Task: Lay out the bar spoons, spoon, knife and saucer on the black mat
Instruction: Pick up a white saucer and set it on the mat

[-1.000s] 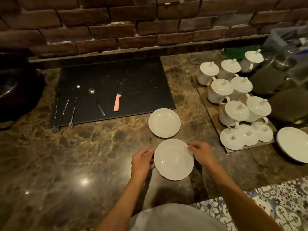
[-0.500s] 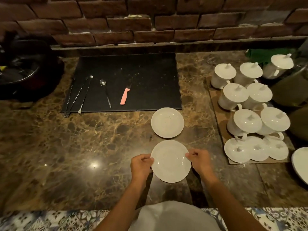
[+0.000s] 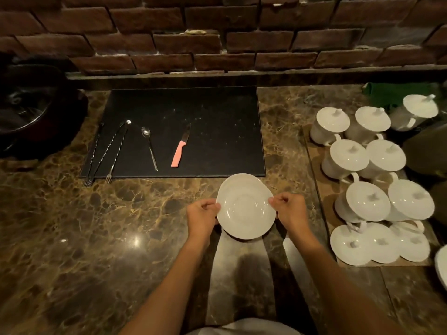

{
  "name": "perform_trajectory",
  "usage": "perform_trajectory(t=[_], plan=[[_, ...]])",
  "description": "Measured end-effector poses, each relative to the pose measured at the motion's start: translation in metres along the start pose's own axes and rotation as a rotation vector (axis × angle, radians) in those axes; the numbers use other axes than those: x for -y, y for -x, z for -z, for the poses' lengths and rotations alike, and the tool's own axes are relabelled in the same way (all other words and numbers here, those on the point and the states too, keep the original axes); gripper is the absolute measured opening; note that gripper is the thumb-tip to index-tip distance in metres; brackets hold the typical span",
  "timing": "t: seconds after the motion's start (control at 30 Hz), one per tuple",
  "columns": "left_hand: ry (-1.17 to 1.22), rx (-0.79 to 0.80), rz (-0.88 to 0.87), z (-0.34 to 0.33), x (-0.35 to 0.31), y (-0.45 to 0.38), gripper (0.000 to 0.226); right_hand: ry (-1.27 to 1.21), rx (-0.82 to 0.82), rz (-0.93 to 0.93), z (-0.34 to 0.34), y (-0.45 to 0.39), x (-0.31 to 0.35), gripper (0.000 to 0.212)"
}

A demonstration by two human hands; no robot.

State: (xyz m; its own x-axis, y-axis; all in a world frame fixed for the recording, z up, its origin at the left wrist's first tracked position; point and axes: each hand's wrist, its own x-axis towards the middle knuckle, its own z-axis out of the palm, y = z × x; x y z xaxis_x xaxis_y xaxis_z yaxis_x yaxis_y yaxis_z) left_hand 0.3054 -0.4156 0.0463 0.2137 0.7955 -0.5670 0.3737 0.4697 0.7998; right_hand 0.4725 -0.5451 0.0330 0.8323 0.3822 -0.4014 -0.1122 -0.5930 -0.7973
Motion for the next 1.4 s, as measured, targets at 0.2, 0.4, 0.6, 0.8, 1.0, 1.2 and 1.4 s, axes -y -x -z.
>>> perform_trajectory(t=[0.2, 0.4, 0.6, 0.8, 1.0, 1.2, 1.4], plan=[[-0.047, -0.034, 0.036, -0.013, -0.008, -0.029, 0.016, 0.034, -0.012, -0.017, -0.015, -0.028, 0.013, 0.018], [-0.11, -0.028, 0.0, -0.018, -0.005, -0.037, 0.023, 0.024, -0.009, -0.021, -0.017, -0.029, 0.008, 0.018], [-0.075, -0.007, -0.029, -0.015, -0.001, -0.034, 0.008, -0.034, 0.001, 0.015, -0.015, -0.026, 0.006, 0.016], [0.049, 0.086, 0.019, -0.014, 0.006, -0.031, 0.016, -0.003, 0.111, -0.076, -0.016, -0.027, -0.002, 0.02], [0.094, 0.055, 0.014, -0.017, 0.0, -0.034, 0.015, -0.108, 0.078, -0.073, -0.017, -0.025, 0.001, 0.027], [0.112, 0.055, -0.032, -0.026, -0.033, -0.065, 0.015, -0.218, 0.051, -0.041, -0.02, -0.052, 0.035, 0.029], [0.093, 0.034, -0.028, -0.042, -0.065, -0.107, 0.012, -0.154, 0.039, -0.008, -0.032, -0.095, 0.07, 0.021]])
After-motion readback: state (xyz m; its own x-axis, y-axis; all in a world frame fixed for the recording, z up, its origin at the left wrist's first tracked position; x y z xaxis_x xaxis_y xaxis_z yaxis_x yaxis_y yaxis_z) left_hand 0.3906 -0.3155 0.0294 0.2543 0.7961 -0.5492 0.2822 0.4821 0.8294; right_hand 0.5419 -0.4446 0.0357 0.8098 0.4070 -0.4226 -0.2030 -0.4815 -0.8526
